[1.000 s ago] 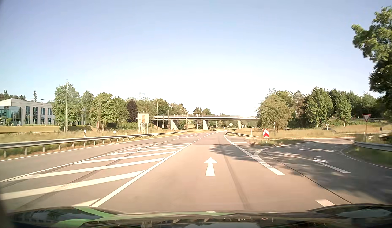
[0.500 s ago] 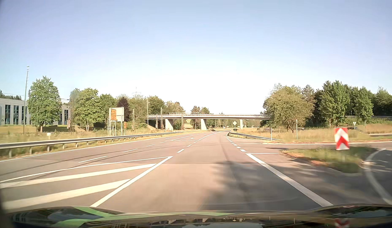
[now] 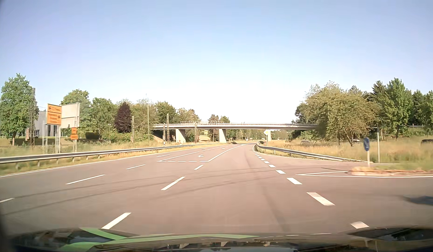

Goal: Follow the waypoints while adhering to traffic rules and regulations

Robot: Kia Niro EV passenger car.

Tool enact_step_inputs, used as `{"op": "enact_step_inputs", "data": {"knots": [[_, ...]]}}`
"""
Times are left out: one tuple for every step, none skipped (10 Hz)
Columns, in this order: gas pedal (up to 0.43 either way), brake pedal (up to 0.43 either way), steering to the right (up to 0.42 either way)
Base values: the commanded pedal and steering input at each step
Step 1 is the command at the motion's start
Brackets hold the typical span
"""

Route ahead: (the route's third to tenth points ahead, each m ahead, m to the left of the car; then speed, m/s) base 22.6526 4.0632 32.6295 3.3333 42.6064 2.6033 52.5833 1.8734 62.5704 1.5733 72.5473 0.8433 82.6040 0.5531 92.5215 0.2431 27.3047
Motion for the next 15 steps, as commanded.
{"op": "enact_step_inputs", "data": {"knots": [[0.319, 0.0, 0.003], [0.319, 0.0, 0.005], [0.319, 0.0, 0.005], [0.299, 0.0, 0.005], [0.248, 0.0, 0.005], [0.24, 0.0, 0.005], [0.24, 0.0, 0.005], [0.24, 0.0, 0.005], [0.26, 0.0, 0.005], [0.28, 0.0, 0.005], [0.287, 0.0, 0.006], [0.299, 0.0, 0.006], [0.311, 0.0, 0.006], [0.319, 0.0, 0.006], [0.319, 0.0, 0.006]]}}
